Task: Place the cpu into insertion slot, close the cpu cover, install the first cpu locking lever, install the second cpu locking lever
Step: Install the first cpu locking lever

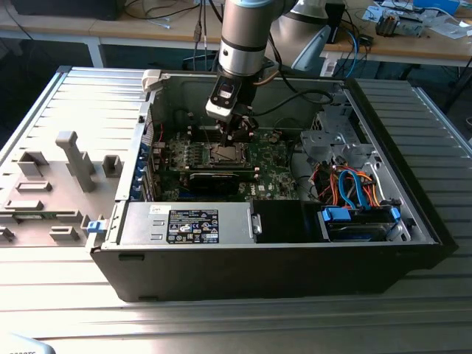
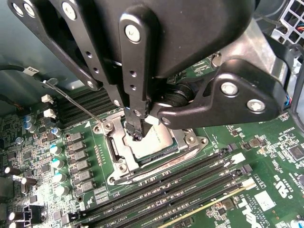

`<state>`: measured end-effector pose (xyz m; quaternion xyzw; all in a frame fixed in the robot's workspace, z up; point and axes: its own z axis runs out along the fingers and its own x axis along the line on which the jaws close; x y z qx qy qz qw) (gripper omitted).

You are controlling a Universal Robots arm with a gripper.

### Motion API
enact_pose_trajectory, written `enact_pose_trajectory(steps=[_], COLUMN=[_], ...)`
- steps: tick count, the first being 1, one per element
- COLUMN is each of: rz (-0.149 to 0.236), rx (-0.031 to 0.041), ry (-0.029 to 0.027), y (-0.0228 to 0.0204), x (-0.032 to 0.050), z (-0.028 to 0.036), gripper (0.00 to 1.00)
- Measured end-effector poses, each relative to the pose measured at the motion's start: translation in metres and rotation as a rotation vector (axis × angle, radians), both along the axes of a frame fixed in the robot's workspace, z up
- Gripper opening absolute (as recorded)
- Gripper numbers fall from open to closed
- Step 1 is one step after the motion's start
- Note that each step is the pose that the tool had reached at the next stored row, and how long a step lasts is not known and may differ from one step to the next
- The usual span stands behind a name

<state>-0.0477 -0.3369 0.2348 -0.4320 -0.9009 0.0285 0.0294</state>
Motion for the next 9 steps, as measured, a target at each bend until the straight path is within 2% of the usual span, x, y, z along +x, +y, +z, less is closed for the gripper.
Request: enact_pose_trajectory(steps=[9], rz=[0.015], rx=[0.0000], ry=[0.0000], y=[0.0000], x=[0.0000], z=[0.0000], gripper=[0.11])
